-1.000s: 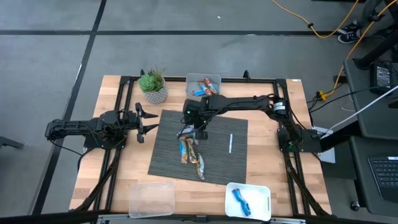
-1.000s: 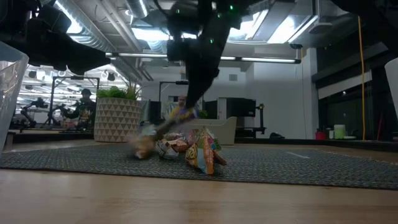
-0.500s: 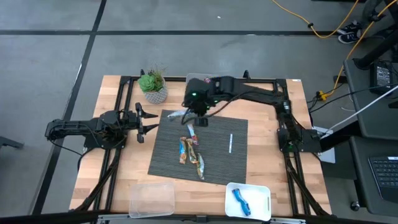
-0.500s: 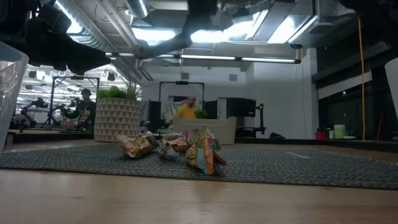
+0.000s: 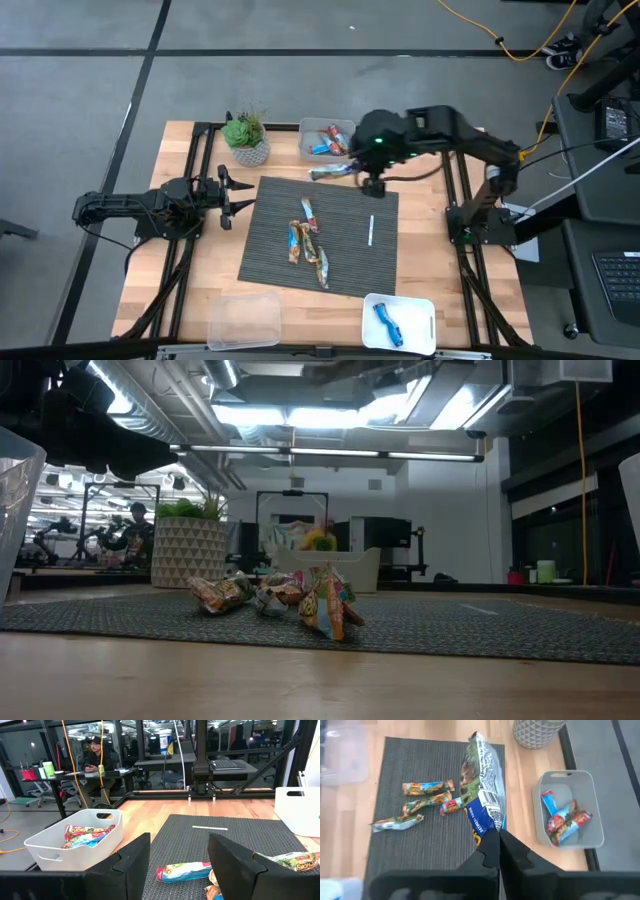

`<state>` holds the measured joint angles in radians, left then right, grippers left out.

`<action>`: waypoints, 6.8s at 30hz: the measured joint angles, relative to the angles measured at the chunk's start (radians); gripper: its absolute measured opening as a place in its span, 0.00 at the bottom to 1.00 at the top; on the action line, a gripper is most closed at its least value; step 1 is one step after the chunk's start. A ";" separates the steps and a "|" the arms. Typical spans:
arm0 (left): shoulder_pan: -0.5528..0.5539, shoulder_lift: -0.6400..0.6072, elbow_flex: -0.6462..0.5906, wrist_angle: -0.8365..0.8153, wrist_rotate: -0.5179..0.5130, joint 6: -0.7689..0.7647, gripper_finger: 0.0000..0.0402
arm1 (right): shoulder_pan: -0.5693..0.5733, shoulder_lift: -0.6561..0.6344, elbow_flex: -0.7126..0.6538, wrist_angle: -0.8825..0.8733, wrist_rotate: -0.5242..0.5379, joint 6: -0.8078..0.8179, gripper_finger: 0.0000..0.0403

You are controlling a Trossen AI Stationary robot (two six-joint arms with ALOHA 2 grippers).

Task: Pick and place Granola Bars by type
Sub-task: Put the blue granola bar into the white bin, then put the red granola bar into the gray bin

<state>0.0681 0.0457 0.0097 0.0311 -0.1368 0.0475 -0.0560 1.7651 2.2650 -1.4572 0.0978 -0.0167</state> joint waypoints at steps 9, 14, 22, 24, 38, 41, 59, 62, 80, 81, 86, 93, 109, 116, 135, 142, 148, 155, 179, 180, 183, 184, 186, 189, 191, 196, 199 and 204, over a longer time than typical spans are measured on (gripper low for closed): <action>0.000 0.000 0.000 0.000 0.000 0.000 0.47 | 0.060 -0.169 0.000 -0.023 0.060 0.039 0.01; 0.000 0.000 0.000 0.000 0.000 0.000 0.48 | 0.097 -0.221 0.000 -0.054 0.024 0.011 0.01; 0.000 0.000 0.000 0.000 0.000 0.000 0.47 | 0.215 -0.234 -0.057 -0.097 -0.158 0.044 0.01; 0.000 0.000 0.000 0.000 0.000 0.000 0.48 | 0.259 -0.241 -0.104 -0.082 -0.181 0.075 0.01; 0.000 0.000 0.000 0.000 0.000 0.000 0.48 | 0.516 -0.336 -0.407 0.104 -0.114 0.441 0.01; 0.000 0.000 0.000 0.000 0.000 0.000 0.47 | 0.553 -0.337 -0.416 0.109 -0.108 0.539 0.01; 0.000 0.000 0.000 0.000 0.000 0.000 0.48 | 0.769 -0.299 -0.457 0.086 0.020 0.999 0.01; 0.000 0.000 0.000 0.000 0.000 0.000 0.47 | 0.787 -0.282 -0.525 0.129 -0.028 1.039 0.01; 0.000 0.000 0.000 0.000 0.000 0.000 0.48 | 0.868 -0.277 -0.874 0.489 -0.100 1.221 0.01; 0.000 0.000 0.000 0.000 0.000 0.000 0.48 | 0.869 -0.278 -0.892 0.494 -0.100 1.237 0.01; 0.000 0.000 0.000 0.000 0.000 0.000 0.47 | 0.876 -0.277 -0.993 0.622 -0.136 1.255 0.01; 0.000 0.000 0.000 0.000 0.000 0.000 0.48 | 0.880 -0.277 -1.147 0.815 -0.152 1.270 0.01; 0.000 0.000 0.000 0.000 0.000 0.000 0.47 | 0.879 -0.277 -1.277 0.893 -0.214 1.374 0.09; 0.000 0.000 0.000 0.000 0.000 0.000 0.47 | 0.879 -0.277 -1.277 0.895 -0.240 1.423 0.21; 0.000 0.000 0.000 0.000 0.000 0.000 0.48 | 0.785 -0.277 -1.172 0.896 -0.267 1.250 0.32; 0.000 0.000 0.000 0.000 0.000 0.000 0.47 | 0.686 -0.277 -1.081 0.773 -0.265 1.050 0.32; 0.000 0.000 0.000 0.000 0.000 0.000 0.47 | 0.602 -0.277 -1.007 0.691 -0.265 0.868 0.32; 0.000 0.000 0.000 0.000 0.000 0.000 0.48 | 0.492 -0.278 -0.949 0.639 -0.265 0.628 0.32; 0.000 0.000 0.000 0.000 0.000 0.000 0.48 | 0.104 -0.271 -0.789 0.613 -0.274 0.088 0.32; 0.000 0.000 0.000 0.000 0.000 0.000 0.47 | 0.091 -0.265 -0.782 0.611 -0.274 0.069 0.32; 0.000 0.000 0.000 0.000 0.000 0.000 0.47 | 0.059 -0.227 -0.749 0.599 -0.283 0.013 0.32; 0.000 0.000 0.000 0.000 0.000 0.000 0.47 | 0.049 -0.208 -0.736 0.596 -0.295 -0.001 0.32; 0.000 0.000 0.000 0.000 0.000 0.000 0.48 | 0.033 -0.163 -0.703 0.588 -0.315 -0.026 0.32; 0.000 0.000 0.000 0.000 0.000 0.000 0.48 | 0.013 -0.083 -0.637 0.579 -0.319 -0.052 0.32; 0.000 0.000 0.000 0.000 0.000 0.000 0.47 | 0.001 -0.022 -0.583 0.563 -0.319 -0.085 0.32; 0.000 0.000 0.000 0.000 0.000 0.000 0.47 | -0.029 0.124 -0.453 0.525 -0.310 -0.159 0.32; 0.000 0.000 0.000 0.000 0.000 0.000 0.48 | -0.045 0.197 -0.395 0.513 -0.280 -0.205 0.32; 0.000 0.000 0.000 0.000 0.000 0.000 0.47 | -0.074 0.275 -0.370 0.503 -0.270 -0.205 0.33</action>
<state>0.0681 0.0459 0.0101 0.0310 -0.1368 0.0475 -0.1295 2.0400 1.8955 -0.9540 -0.1718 -0.2214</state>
